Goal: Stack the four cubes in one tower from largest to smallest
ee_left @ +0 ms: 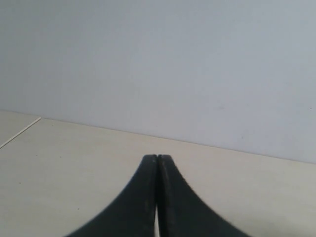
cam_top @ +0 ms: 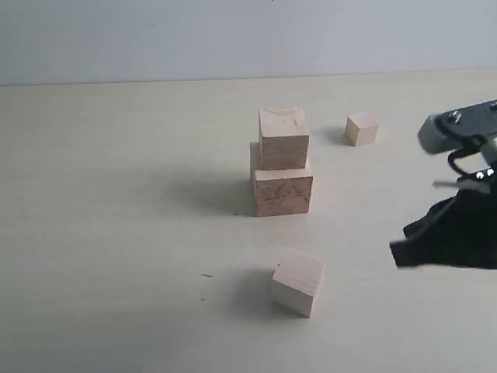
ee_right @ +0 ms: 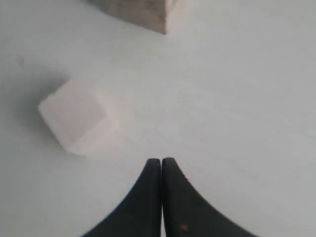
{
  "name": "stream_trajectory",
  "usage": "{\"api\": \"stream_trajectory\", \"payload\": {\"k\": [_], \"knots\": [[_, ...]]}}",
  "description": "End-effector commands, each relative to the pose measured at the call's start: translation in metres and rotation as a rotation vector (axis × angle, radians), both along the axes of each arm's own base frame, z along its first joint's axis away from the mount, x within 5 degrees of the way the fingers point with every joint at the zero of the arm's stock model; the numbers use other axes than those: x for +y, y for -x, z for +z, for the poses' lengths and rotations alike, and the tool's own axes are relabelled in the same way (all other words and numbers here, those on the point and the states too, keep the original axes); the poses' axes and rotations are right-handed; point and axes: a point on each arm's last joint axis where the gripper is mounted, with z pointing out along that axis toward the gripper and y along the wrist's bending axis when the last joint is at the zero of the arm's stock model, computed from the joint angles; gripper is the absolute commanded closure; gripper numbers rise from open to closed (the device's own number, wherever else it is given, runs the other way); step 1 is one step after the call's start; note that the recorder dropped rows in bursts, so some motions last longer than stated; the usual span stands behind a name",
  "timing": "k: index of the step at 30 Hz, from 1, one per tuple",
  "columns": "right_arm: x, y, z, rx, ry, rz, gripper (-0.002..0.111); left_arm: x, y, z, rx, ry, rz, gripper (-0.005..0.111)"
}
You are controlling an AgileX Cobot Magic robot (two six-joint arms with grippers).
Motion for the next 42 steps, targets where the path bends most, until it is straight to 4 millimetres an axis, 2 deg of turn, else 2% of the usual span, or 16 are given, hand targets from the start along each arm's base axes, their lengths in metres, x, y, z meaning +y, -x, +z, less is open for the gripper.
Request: {"api": "stream_trajectory", "payload": {"k": [1, 4, 9, 12, 14, 17, 21, 23, 26, 28, 30, 32, 35, 37, 42], "knots": [[-0.004, -0.01, 0.005, -0.011, -0.239, -0.423, 0.108, 0.0, 0.001, 0.002, -0.011, 0.014, 0.001, 0.107], [-0.002, -0.013, 0.011, -0.083, -0.158, -0.269, 0.108, 0.0, 0.001, 0.002, -0.012, 0.03, -0.002, 0.107], [0.006, -0.002, 0.015, 0.074, 0.071, 0.178, 0.108, -0.001, 0.001, 0.002, -0.013, 0.032, -0.002, 0.107], [0.015, 0.001, 0.018, 0.151, 0.089, 0.411, 0.108, -0.001, 0.001, 0.002, -0.013, 0.032, -0.002, 0.107], [0.022, -0.002, 0.018, 0.187, 0.043, 0.443, 0.108, -0.001, 0.001, 0.002, -0.013, 0.032, -0.002, 0.107], [0.031, -0.01, 0.007, 0.222, 0.027, 0.489, 0.108, -0.001, 0.001, 0.002, -0.013, 0.032, -0.002, 0.107], [0.055, -0.015, -0.003, 0.245, 0.093, 0.695, 0.108, -0.001, 0.001, 0.002, -0.013, 0.036, -0.003, 0.107], [0.068, -0.018, 0.004, 0.194, 0.108, 0.77, 0.108, -0.001, 0.001, 0.002, -0.013, 0.036, -0.003, 0.107], [0.083, -0.028, 0.022, 0.069, 0.103, 0.789, 0.107, -0.001, 0.001, 0.002, -0.013, 0.036, -0.003, 0.107], [0.087, -0.032, 0.031, 0.029, 0.093, 0.789, 0.101, -0.001, 0.001, 0.002, -0.011, 0.038, -0.004, 0.107], [0.09, -0.035, 0.036, 0.027, 0.085, 0.797, 0.086, -0.001, 0.001, 0.001, -0.004, 0.039, -0.006, 0.107], [0.09, -0.037, 0.033, 0.027, 0.119, 0.838, 0.067, -0.001, 0.001, 0.001, -0.001, 0.039, -0.006, 0.107], [0.091, -0.046, 0.022, 0.027, 0.173, 0.843, 0.047, -0.002, 0.001, 0.0, 0.012, 0.047, -0.023, 0.107], [0.093, -0.052, 0.013, 0.034, 0.181, 0.836, 0.043, -0.003, 0.001, -0.002, 0.034, 0.044, -0.049, 0.107], [0.097, -0.062, -0.007, 0.073, 0.211, 0.838, 0.042, -0.005, -0.001, -0.015, 0.065, 0.025, -0.083, 0.107]]}}
